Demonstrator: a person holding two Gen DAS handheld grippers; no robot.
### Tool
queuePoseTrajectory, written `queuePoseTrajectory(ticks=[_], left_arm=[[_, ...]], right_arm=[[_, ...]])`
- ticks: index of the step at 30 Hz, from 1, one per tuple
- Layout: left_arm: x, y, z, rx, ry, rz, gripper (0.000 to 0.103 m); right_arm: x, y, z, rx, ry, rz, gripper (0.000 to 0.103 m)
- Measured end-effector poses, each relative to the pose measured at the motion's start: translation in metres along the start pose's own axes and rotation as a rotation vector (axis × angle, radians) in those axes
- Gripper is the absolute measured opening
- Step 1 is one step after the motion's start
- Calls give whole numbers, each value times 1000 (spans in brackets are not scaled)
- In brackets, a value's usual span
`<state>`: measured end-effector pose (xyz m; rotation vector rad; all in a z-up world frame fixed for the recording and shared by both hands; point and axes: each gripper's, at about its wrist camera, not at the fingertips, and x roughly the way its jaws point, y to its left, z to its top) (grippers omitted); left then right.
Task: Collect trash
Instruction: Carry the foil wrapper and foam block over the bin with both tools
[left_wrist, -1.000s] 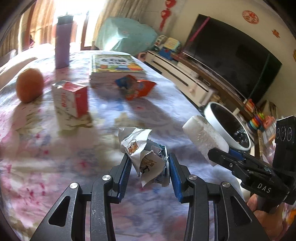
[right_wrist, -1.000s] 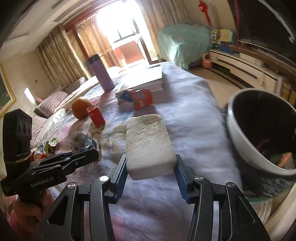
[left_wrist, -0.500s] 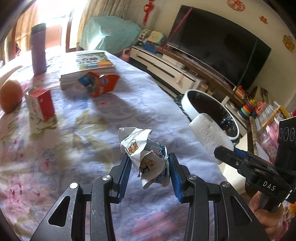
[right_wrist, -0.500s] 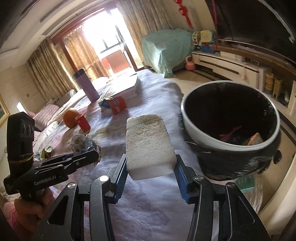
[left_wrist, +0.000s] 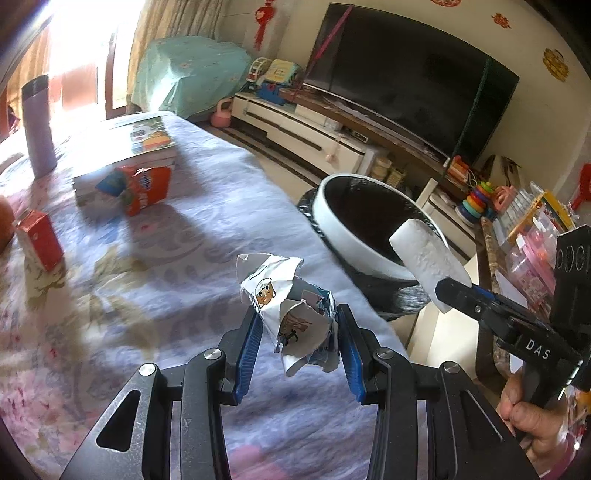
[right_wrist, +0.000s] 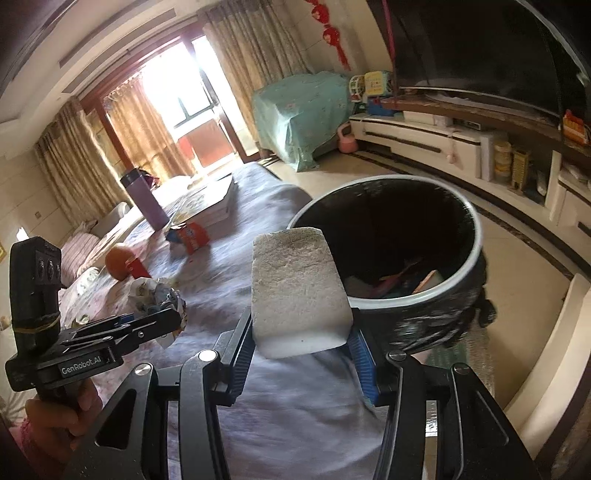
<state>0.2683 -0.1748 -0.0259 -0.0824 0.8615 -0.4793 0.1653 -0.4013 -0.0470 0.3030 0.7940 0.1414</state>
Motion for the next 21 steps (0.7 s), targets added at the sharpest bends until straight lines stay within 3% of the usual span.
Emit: queuePoseTrajectory(ticks=[21], left_arm=[[37, -42, 37, 80, -9, -37, 39]], right_arm=[[-7, -44, 16, 29, -23, -74, 49]])
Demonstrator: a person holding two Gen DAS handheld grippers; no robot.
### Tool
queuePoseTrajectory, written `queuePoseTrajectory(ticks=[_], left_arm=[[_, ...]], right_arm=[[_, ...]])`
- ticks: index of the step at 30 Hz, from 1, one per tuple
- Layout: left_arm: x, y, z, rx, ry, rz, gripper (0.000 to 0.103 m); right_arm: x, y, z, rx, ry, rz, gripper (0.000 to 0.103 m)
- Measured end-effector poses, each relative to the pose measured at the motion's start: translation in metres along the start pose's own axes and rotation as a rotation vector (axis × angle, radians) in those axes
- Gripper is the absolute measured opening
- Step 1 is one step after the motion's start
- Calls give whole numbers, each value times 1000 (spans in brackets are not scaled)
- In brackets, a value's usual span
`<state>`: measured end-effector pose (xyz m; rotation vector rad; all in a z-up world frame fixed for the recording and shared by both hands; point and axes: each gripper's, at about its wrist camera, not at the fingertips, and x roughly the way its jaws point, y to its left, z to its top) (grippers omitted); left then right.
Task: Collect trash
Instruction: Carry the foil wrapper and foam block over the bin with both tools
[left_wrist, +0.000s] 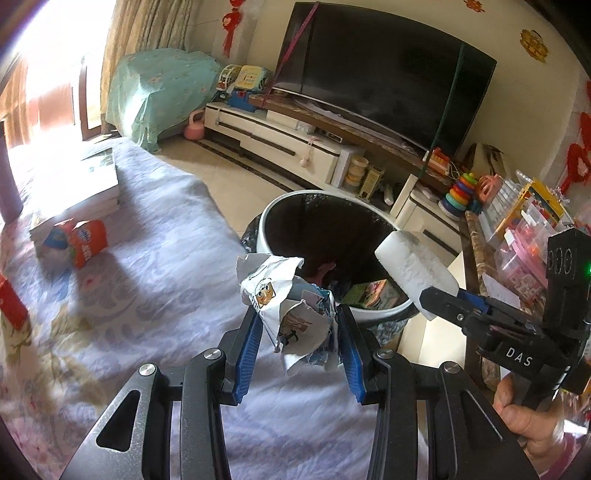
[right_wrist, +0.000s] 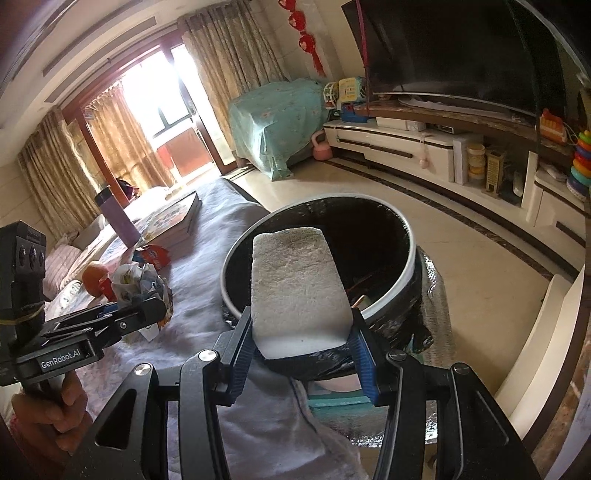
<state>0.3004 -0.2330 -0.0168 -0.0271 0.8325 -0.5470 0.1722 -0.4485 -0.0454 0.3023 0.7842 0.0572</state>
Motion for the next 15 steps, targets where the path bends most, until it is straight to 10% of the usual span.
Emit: queuePoseTrajectory(ticks=[15], left_arm=[[34, -17, 28, 43, 13, -5, 40]], right_arm=[[8, -16, 18, 0, 0, -20, 49]])
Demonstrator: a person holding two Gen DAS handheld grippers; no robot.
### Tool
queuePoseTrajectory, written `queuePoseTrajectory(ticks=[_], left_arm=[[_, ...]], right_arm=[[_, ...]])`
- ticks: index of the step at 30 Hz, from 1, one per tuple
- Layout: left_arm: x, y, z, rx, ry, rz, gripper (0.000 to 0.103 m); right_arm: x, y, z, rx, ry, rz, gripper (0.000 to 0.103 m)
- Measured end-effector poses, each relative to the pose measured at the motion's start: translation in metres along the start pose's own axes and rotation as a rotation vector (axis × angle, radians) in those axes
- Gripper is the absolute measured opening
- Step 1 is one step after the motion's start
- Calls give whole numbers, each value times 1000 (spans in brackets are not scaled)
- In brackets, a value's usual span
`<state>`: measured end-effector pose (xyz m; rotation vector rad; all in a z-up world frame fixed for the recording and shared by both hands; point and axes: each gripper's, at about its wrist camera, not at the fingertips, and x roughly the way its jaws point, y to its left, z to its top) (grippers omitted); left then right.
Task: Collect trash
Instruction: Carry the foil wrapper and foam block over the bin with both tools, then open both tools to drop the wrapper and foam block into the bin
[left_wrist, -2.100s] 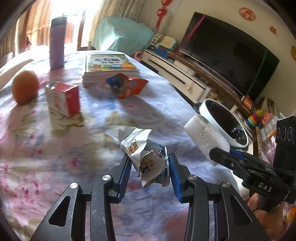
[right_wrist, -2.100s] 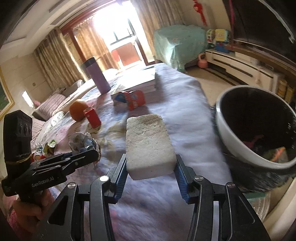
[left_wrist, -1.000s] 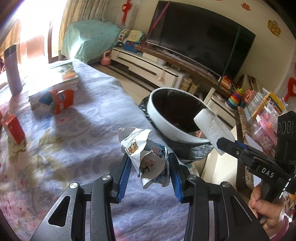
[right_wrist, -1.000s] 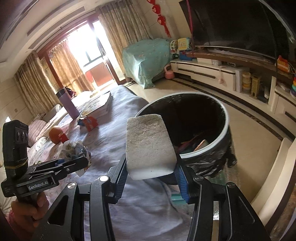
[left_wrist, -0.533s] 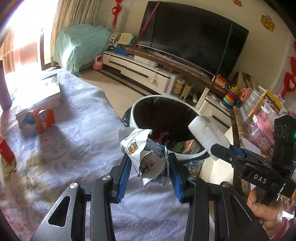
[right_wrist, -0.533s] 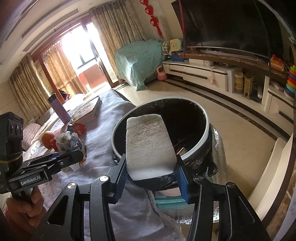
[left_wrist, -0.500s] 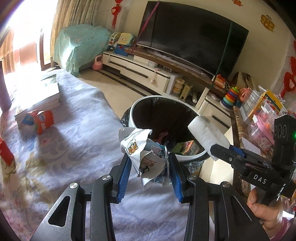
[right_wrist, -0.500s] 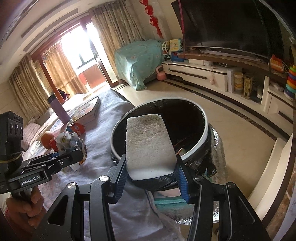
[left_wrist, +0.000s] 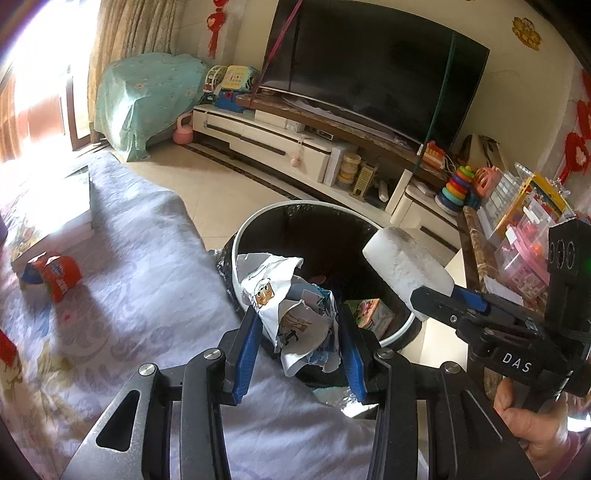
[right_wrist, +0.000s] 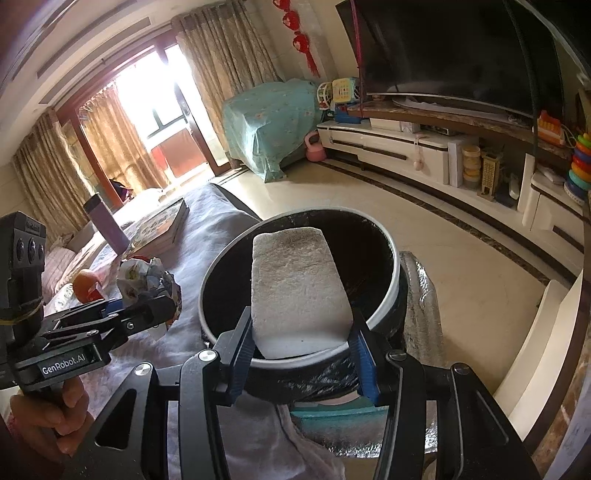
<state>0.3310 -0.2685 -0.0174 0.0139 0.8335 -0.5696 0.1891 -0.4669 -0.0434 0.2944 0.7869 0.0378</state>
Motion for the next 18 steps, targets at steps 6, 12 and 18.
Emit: queuePoseTrajectory(ticks=[6, 12, 18], left_arm=[[12, -3, 12, 8, 2, 0, 40], [27, -3, 22, 8, 15, 0, 40], [42, -2, 29, 3, 33, 7, 42]], right_arm=[[7, 0, 11, -11, 0, -8, 49], [14, -1, 19, -25, 15, -15, 49], [21, -5, 21, -22, 30, -20, 49]])
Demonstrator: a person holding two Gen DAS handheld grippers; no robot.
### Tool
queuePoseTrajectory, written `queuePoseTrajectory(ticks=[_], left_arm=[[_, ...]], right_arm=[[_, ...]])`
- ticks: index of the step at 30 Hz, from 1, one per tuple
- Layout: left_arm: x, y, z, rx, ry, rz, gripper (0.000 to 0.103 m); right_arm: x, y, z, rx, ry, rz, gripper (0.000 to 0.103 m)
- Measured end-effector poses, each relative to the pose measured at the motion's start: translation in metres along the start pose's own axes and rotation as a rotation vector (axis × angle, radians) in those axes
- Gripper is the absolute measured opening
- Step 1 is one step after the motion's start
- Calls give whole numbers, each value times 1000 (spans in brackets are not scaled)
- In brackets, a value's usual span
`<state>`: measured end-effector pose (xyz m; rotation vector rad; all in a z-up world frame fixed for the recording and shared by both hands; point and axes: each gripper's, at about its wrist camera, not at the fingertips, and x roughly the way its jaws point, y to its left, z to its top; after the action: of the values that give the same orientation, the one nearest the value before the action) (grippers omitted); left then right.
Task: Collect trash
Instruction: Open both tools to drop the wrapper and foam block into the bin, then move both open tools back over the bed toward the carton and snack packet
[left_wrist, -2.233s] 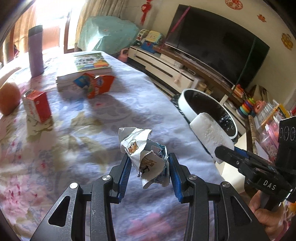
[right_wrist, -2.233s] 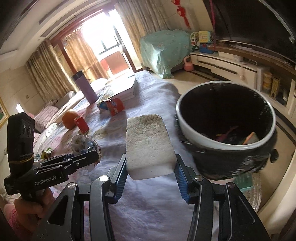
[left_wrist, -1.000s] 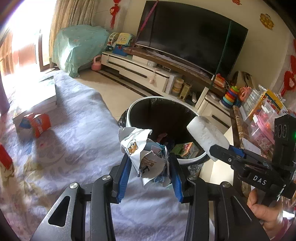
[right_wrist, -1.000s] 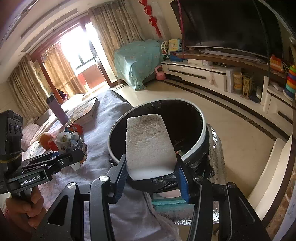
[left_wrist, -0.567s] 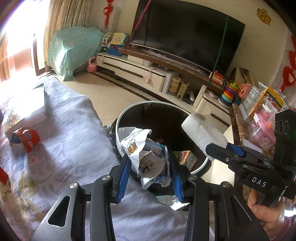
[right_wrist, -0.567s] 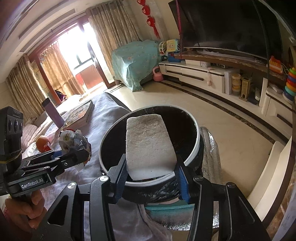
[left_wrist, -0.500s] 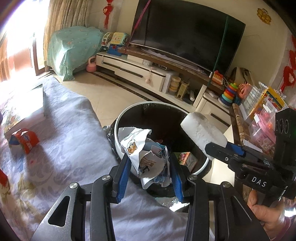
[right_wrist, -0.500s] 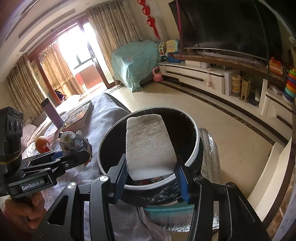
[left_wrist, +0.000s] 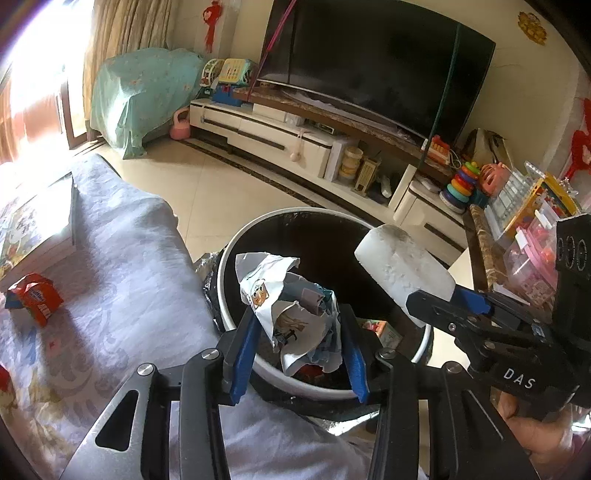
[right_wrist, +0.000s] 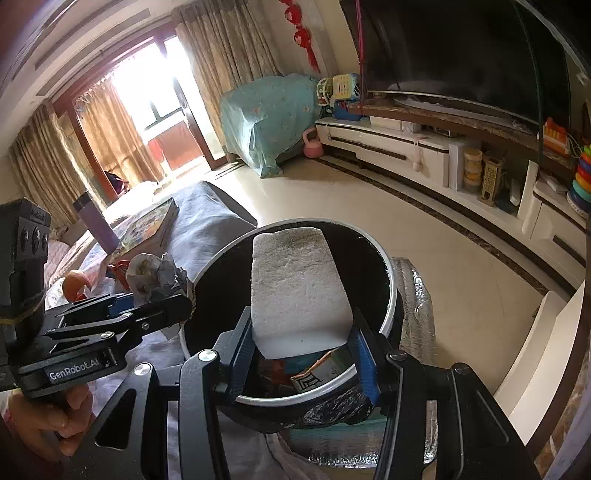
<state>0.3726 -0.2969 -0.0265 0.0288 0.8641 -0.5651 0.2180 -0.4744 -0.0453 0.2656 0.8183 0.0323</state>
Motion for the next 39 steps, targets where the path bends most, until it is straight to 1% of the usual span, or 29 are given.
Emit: queuePoseTrajectory(ticks=[7, 9, 13, 15, 16, 17, 19, 24, 28, 32, 39], left_arm=[[13, -1, 7, -3, 18, -4, 44], [15, -2, 7, -1, 19, 0, 46], [16, -1, 7, -6, 24, 8, 57], [14, 1, 5, -14, 20, 10, 62], [13, 2, 4, -18, 18, 11, 64], [10, 3, 2, -23, 13, 11, 65], [7, 4, -1, -27, 6, 6, 66], [-7, 11, -17, -38, -6, 16, 66], [-19, 23, -35, -76, -6, 20, 66], [-36, 39, -57, -126, -8, 27, 66], [-69, 69, -93, -211, -20, 62, 66]], right_arm=[[4, -1, 6, -5, 8, -5, 51], [6, -3, 7, -7, 12, -6, 52], [7, -6, 8, 2, 17, 1, 54], [6, -7, 8, 10, 17, 7, 60], [6, -8, 7, 15, 14, 8, 67], [4, -8, 6, 21, 10, 10, 71], [3, -9, 5, 31, 6, 16, 71], [-7, -6, 1, 51, -18, 26, 73], [-13, 2, -3, 57, -37, 41, 81], [-15, 16, -10, 56, -39, 69, 87], [-12, 53, -26, 15, -31, 104, 91]])
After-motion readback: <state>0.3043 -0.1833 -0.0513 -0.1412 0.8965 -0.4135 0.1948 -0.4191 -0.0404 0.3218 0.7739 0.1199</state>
